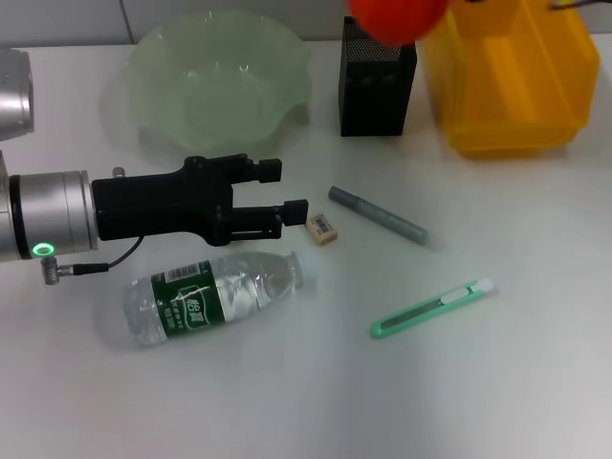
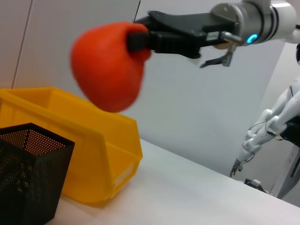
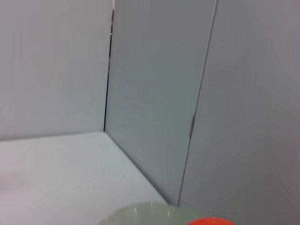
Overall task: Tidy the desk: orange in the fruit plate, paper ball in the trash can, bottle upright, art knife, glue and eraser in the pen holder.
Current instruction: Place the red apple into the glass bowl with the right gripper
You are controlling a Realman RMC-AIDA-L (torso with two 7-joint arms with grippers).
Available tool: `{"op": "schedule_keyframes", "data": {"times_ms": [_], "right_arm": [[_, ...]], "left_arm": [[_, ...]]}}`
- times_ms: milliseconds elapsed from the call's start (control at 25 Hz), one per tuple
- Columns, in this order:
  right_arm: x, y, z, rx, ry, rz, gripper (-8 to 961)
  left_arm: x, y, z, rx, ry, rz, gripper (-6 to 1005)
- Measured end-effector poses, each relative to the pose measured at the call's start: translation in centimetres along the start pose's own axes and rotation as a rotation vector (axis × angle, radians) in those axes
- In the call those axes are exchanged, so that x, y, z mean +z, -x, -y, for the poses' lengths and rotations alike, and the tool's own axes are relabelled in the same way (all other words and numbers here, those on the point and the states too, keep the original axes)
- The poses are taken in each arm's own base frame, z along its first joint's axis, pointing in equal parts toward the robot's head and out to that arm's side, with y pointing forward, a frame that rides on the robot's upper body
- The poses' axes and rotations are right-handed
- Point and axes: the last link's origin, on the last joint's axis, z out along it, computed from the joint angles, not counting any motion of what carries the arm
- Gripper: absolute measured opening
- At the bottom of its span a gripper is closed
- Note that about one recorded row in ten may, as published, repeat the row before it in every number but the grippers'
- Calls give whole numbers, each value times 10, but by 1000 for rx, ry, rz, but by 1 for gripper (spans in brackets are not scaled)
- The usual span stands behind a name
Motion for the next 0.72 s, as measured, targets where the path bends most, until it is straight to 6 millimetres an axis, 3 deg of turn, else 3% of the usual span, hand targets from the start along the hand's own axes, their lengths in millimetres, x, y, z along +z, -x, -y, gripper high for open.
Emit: {"op": "schedule_keyframes", "data": {"times_ms": [440, 720], "right_arm": [[88, 42, -6, 18, -47, 118, 96], [130, 69, -9, 37, -104, 163, 95]], "left_arm": [[-2, -1, 2, 4, -6, 1, 785], [-2, -4, 3, 15, -12, 0, 785]]}}
